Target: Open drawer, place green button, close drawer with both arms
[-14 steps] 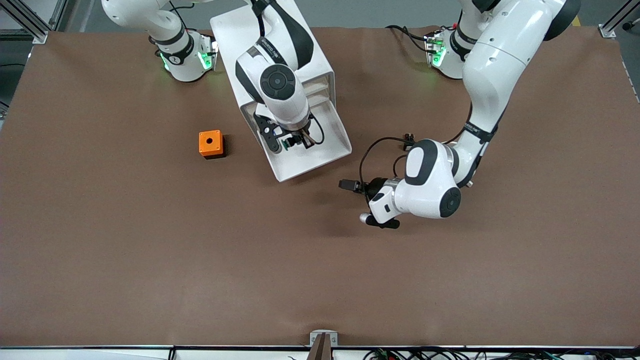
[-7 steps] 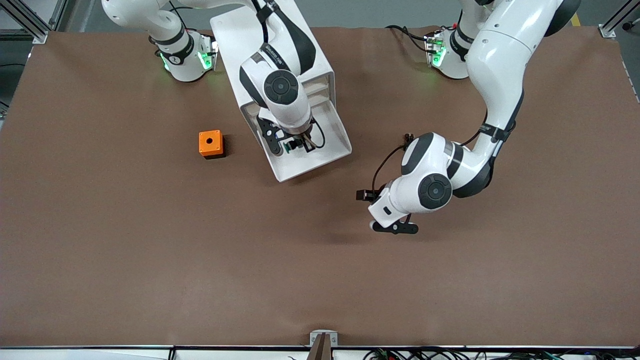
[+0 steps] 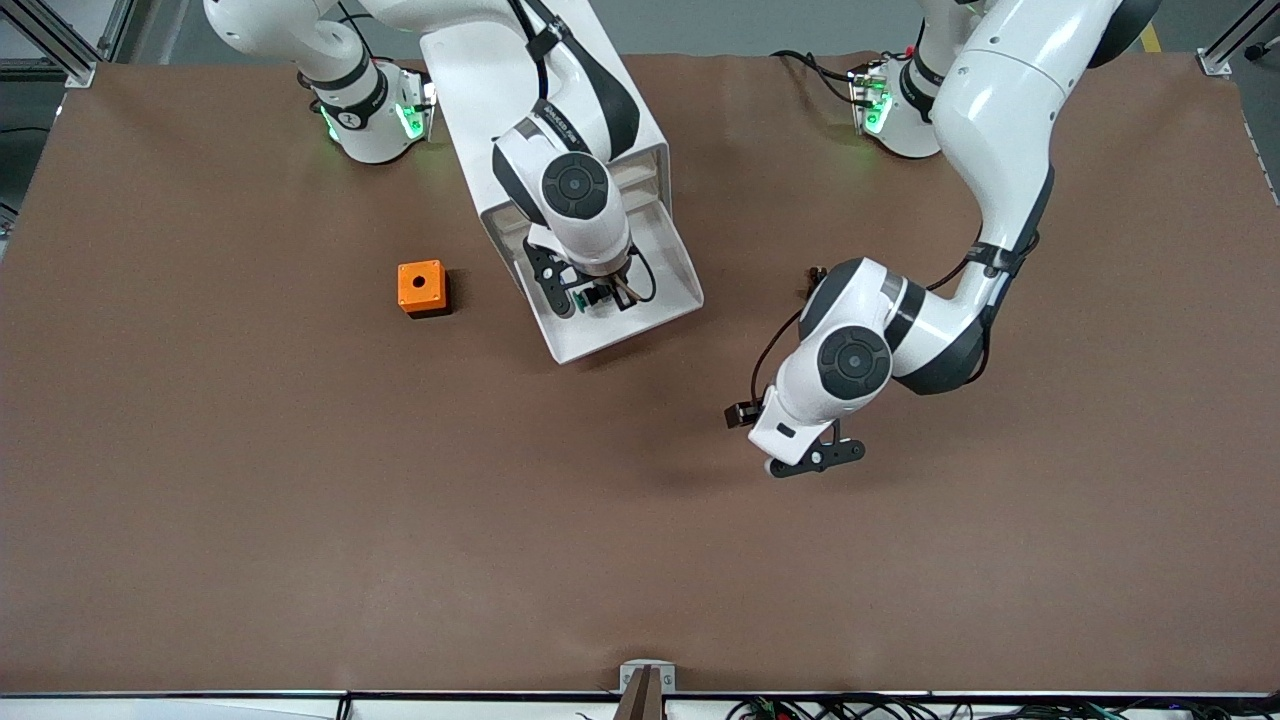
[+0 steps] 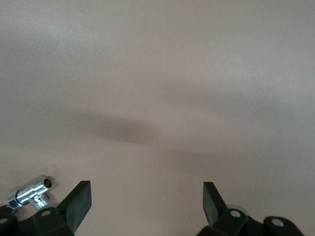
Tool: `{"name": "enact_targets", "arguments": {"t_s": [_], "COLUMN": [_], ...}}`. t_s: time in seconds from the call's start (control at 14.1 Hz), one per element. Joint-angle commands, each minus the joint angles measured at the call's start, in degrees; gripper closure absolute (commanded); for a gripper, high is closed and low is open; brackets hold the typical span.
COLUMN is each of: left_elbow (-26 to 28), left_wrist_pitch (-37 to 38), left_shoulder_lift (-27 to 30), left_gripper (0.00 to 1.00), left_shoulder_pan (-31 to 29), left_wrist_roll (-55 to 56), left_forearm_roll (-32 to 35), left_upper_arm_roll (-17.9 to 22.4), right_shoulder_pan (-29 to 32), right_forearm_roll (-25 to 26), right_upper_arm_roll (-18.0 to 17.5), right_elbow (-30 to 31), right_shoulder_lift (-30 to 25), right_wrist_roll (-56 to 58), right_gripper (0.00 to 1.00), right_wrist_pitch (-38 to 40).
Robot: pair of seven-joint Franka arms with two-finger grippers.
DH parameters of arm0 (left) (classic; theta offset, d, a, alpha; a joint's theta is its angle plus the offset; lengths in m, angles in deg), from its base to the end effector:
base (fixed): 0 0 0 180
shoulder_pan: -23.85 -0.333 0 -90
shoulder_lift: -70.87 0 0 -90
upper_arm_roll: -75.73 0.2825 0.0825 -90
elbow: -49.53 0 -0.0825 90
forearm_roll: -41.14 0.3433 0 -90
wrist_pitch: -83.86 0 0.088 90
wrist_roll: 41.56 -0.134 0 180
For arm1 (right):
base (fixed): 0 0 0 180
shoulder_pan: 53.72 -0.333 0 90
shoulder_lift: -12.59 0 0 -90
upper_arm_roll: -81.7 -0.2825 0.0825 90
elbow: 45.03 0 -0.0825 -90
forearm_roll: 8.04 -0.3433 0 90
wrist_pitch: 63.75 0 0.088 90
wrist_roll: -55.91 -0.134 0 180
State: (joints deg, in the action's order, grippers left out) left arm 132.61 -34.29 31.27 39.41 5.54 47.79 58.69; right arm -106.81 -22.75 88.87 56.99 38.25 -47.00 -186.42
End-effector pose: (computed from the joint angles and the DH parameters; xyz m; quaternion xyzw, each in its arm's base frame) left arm 0.5723 -0.3216 0.2561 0.9906 0.1274 -0.0470 0.0185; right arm 0.4000 0.4424 0.2689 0.8407 -0.5344 -0.0857 0.0180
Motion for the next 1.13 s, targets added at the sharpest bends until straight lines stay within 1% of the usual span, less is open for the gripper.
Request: {"name": "enact_targets", "arguments": {"t_s": [0.0, 0.14, 0.28, 0.35, 0.42, 0.5, 0.57, 0.64, 0.78, 0.85, 0.99, 1.06], "left_elbow": [0.9, 1.0, 1.9, 2.2, 2.4, 2.4, 2.4, 2.7, 2.8, 3.1, 4.4, 4.6], "left_wrist_pitch": [-1.2, -1.6, -3.0, -3.5, -3.7, -3.7, -3.9, -4.4, -4.7, -5.3, -8.0, -8.9], "left_shoulder_lift": [0.3, -0.3, -0.6, -0.7, -0.7, -0.7, -0.7, -0.7, -0.7, -0.7, -0.8, -1.4], "left_gripper": [0.0, 0.0, 0.0, 0.0, 0.0, 0.0, 0.0, 0.0, 0.0, 0.0, 0.0, 0.0], "left_shoulder_pan": [1.4, 1.5, 1.5, 1.6, 1.6, 1.6, 1.7, 1.7, 2.6, 3.4, 4.7, 5.1], "left_wrist_roll": [6.2, 6.3, 6.4, 6.4, 6.6, 6.8, 6.9, 7.0, 9.8, 11.4, 14.1, 14.9], "left_forearm_roll": [3.0, 3.0, 2.8, 2.7, 2.5, 2.4, 2.3, 2.2, 2.3, 2.2, 2.1, 1.1], "left_upper_arm_roll": [0.4, 0.3, 0.3, 0.3, 0.3, 0.3, 0.2, 0.1, 0.1, 0.1, 0.0, -0.1], "right_shoulder_pan": [-1.0, -1.1, -1.1, -1.2, -1.2, -1.1, -1.2, -1.0, 0.9, 3.0, 6.4, 8.1], "right_forearm_roll": [-1.2, -1.2, -1.2, -1.2, -1.2, -1.2, -1.1, -0.9, -0.6, -0.7, -0.9, -0.9], "right_upper_arm_roll": [0.5, 0.5, 0.5, 0.5, 0.6, 0.5, 0.6, 0.7, 1.0, 1.0, 1.0, 1.1], "right_elbow": [-1.7, -1.6, -1.7, -1.8, -2.0, -2.8, -3.7, -5.9, -12.9, -17.3, -23.9, -25.6], "right_shoulder_lift": [1.8, 2.1, 2.2, 2.1, 1.9, 1.9, 1.6, 1.0, 0.1, -0.3, -1.7, -3.1], "right_wrist_roll": [-0.3, 0.0, -0.1, -0.1, -0.2, -0.4, -0.5, -0.4, 0.2, 0.6, 6.3, 10.0], "right_gripper": [0.74, 0.66, 0.48, 0.42, 0.29, 0.0, 0.0, 0.0, 0.0, 0.0, 0.0, 0.0], "right_wrist_pitch": [0.0, 0.1, 0.2, 0.5, 0.7, 0.9, 2.2, 5.7, 16.4, 22.3, 31.8, 35.4]}}
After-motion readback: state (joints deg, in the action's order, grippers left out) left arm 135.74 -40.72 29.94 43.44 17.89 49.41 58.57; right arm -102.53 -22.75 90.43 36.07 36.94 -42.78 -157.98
